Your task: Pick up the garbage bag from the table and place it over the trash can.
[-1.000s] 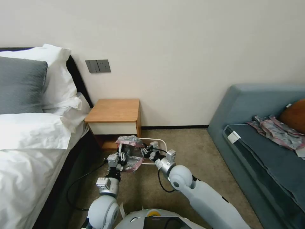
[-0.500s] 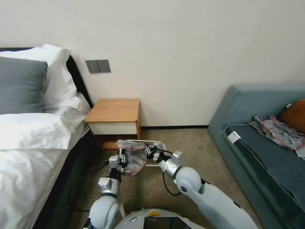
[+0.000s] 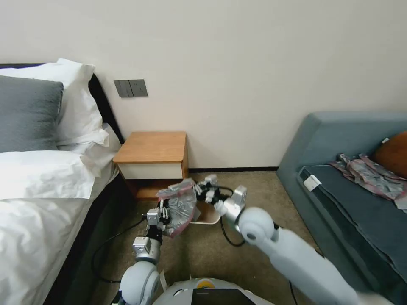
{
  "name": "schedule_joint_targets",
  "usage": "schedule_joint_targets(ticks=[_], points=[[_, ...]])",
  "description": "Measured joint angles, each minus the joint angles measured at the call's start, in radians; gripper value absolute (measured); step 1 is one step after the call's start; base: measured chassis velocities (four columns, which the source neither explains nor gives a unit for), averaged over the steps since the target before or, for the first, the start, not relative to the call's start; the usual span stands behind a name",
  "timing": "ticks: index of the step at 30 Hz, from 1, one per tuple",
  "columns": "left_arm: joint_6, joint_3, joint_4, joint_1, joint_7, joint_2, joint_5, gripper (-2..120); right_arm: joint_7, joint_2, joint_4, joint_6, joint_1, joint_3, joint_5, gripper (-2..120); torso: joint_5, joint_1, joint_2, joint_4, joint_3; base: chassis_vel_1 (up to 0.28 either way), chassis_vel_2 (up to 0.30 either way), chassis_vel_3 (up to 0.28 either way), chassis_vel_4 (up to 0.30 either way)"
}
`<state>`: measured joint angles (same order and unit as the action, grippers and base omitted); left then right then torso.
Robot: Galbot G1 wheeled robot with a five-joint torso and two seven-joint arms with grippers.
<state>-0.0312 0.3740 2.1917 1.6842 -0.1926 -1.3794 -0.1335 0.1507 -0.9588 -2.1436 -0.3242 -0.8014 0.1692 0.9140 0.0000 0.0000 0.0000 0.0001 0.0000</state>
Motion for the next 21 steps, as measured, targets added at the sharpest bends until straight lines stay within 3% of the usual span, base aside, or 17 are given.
schedule_joint_targets(ticks=[9, 18, 21], points=[[0.028, 0.002, 0.003, 0.010, 0.029, -0.015, 0.001, 7, 0.092, -0.027, 0.109, -0.082, 0.162, 0.028, 0.072, 0, 0.0000, 0.000, 0.000, 0.0000, 0.000, 0.000, 0.000, 0.000, 0.000], [0.044, 0.007, 0.004, 0.007, 0.050, -0.032, -0.012, 7, 0.146, 0.045, 0.102, -0.306, 0.172, -0.031, 0.204, 0, 0.0001, 0.000, 0.000, -0.0003, 0.000, 0.000, 0.000, 0.000, 0.000], [0.045, 0.007, 0.003, 0.004, 0.053, -0.032, -0.015, 7, 0.152, 0.056, 0.102, -0.337, 0.168, -0.052, 0.231, 0, 0.0002, 0.000, 0.000, -0.0004, 0.000, 0.000, 0.000, 0.000, 0.000]])
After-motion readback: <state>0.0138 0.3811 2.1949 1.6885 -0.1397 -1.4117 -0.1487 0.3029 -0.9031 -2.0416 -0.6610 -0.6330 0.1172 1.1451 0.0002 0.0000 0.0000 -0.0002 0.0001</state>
